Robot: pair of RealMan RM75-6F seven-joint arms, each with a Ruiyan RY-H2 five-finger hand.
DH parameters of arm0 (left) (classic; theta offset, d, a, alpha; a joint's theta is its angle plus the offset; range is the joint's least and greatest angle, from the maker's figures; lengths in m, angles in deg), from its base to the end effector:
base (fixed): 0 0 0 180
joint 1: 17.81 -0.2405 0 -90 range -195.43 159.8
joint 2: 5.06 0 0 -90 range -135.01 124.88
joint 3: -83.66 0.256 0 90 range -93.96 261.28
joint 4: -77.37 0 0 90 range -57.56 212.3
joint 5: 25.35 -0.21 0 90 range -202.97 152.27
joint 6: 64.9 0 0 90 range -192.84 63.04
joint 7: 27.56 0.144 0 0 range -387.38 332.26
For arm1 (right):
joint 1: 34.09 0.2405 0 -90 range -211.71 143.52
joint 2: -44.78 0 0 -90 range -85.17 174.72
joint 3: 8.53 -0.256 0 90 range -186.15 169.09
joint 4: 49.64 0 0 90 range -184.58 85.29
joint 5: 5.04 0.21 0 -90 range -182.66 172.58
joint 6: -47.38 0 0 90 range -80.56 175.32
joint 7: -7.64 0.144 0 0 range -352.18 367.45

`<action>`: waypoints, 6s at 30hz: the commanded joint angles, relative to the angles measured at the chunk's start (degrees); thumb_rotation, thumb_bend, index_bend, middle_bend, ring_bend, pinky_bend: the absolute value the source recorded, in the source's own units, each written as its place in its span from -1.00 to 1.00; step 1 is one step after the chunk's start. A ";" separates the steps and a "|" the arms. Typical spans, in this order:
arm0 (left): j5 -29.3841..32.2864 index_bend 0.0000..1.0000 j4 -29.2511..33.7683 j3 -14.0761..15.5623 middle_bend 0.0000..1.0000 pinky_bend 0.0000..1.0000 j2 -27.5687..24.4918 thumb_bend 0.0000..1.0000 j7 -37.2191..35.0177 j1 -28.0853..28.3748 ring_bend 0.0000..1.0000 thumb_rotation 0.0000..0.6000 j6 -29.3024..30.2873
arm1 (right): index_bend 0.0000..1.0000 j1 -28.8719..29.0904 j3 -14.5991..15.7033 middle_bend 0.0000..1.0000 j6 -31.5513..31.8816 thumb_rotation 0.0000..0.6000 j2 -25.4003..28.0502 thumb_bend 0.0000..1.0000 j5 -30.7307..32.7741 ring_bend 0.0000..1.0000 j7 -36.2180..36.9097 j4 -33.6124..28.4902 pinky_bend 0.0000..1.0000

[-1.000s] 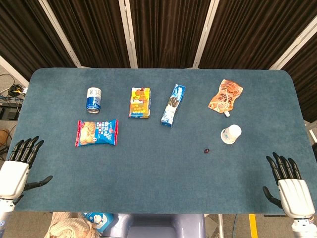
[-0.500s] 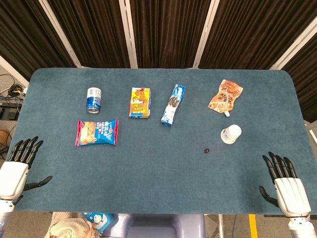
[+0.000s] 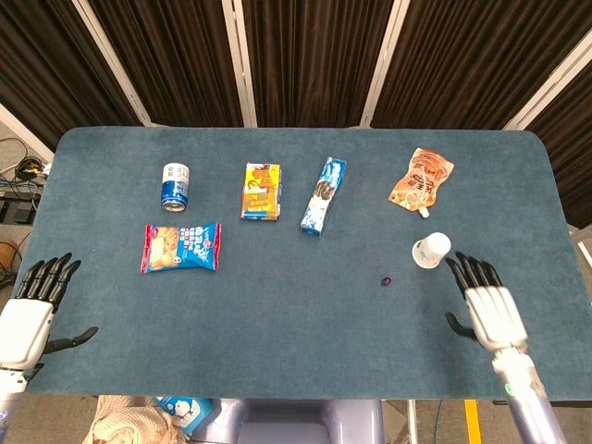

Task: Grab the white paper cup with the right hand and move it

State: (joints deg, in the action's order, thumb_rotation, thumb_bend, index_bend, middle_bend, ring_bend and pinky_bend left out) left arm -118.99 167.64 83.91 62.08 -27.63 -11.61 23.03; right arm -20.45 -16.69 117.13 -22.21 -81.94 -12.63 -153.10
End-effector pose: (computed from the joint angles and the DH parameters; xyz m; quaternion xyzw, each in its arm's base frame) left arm -0.2931 0.1754 0.1372 -0.6347 -0.3578 -0.4225 0.5391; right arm -0.2527 -0.2333 0.1090 0.6631 -0.3896 0.3335 0.5452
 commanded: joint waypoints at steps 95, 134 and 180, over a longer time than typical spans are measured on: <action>2.60 -1.00 2.75 0.04 -1.00 -1.00 -2.34 -1.00 -4.36 1.37 -1.00 1.00 -4.15 | -0.12 24.43 -0.16 -0.60 -1.64 1.00 -15.34 0.05 28.61 -0.69 -21.69 5.01 -0.67; 2.56 -1.00 3.00 0.39 -1.00 -1.00 -2.24 -1.00 -3.62 1.28 -1.00 1.00 -4.32 | -0.12 21.65 3.05 -0.60 -1.01 1.00 -11.52 0.05 27.93 -0.69 -21.28 2.55 -0.67; 2.13 -1.00 1.51 -0.06 -1.00 -1.00 -1.21 -1.00 -0.66 -0.18 -1.00 1.00 -1.09 | -1.00 -2.39 19.40 -1.00 22.17 1.00 6.70 -0.26 -1.50 -1.00 0.63 -4.56 -0.91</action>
State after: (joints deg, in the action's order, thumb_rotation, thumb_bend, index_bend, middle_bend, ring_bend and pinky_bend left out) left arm -116.83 169.29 83.91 60.75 -28.46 -11.71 21.79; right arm -19.34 0.32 136.06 -17.08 -79.63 -15.85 -159.79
